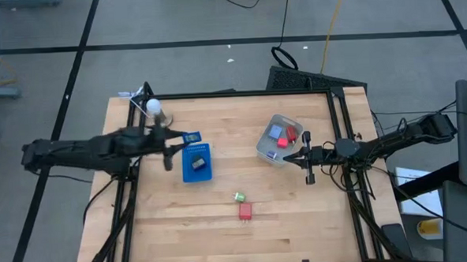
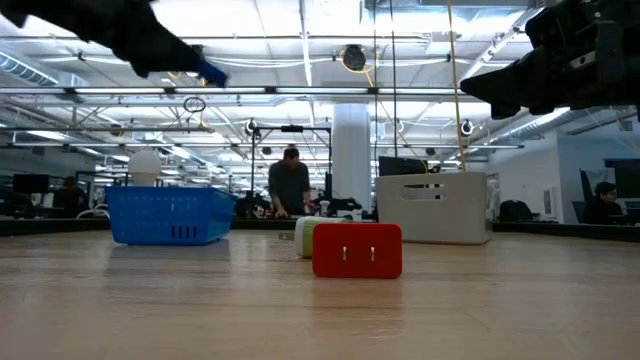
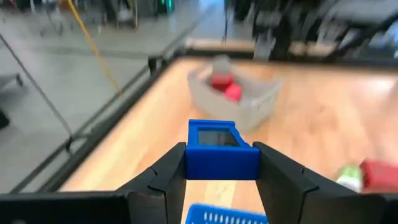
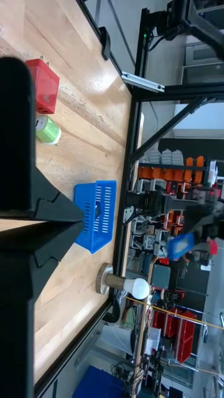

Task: Pick & Place Office items
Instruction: Put the blue digital clock into the blue bin

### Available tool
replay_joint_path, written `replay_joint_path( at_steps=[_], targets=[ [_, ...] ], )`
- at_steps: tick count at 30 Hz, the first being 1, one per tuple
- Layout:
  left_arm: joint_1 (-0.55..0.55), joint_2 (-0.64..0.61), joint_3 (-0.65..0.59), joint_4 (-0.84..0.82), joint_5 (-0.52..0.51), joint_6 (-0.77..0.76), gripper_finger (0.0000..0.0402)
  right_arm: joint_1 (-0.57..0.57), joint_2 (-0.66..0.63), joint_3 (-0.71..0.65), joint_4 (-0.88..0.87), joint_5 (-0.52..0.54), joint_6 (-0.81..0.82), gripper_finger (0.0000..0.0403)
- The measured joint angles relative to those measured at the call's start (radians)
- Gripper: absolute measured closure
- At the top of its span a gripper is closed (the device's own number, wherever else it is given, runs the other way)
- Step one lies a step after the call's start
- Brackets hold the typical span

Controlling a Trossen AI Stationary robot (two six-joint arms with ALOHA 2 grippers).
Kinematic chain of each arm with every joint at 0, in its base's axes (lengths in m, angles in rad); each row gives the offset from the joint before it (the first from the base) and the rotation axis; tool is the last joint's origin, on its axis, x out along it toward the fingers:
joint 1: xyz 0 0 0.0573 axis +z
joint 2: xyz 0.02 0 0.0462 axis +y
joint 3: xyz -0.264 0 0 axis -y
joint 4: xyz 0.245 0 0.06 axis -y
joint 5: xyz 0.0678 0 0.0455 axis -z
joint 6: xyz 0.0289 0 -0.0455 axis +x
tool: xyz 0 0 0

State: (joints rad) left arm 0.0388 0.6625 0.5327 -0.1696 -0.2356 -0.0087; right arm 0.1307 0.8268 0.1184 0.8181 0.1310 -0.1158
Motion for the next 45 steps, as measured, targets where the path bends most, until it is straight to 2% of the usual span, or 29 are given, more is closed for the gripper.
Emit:
replay_joint_path(
  at_steps=[2, 8, 11, 17, 25, 36, 45],
  targets=[
    [0.02, 0.09, 0.019, -0.004, 0.01, 0.001, 0.0244, 0.0, 0.0, 0.0, 0.0, 0.0, 0.0, 0.0403],
    [0.1, 0.33, 0.047, -0.052, 0.17, 0.003, 0.0244, 0.0, 0.002, 0.0, -0.003, -0.001, 0.0, 0.0403],
    [0.12, 0.401, 0.047, -0.043, 0.24, 0.012, 0.0244, 0.0, 0.002, 0.0, -0.006, -0.001, 0.0, 0.0403],
    [0.135, 0.446, 0.047, -0.08, 0.261, 0.015, 0.0244, 0.0, 0.002, 0.0, -0.008, -0.001, 0.0, 0.0403],
    [0.138, 0.44, 0.047, -0.189, 0.261, -0.015, 0.0244, 0.0, 0.002, 0.0, -0.008, 0.0, -0.001, 0.0403],
    [0.14, 0.565, 0.05, -0.165, 0.254, -0.024, 0.0244, 0.0, 0.002, 0.0, -0.008, 0.0, -0.001, 0.0403],
    [0.152, 0.579, 0.051, -0.165, 0.256, -0.041, 0.0242, 0.0, 0.002, 0.0, -0.008, -0.001, -0.001, 0.0403]
  ],
)
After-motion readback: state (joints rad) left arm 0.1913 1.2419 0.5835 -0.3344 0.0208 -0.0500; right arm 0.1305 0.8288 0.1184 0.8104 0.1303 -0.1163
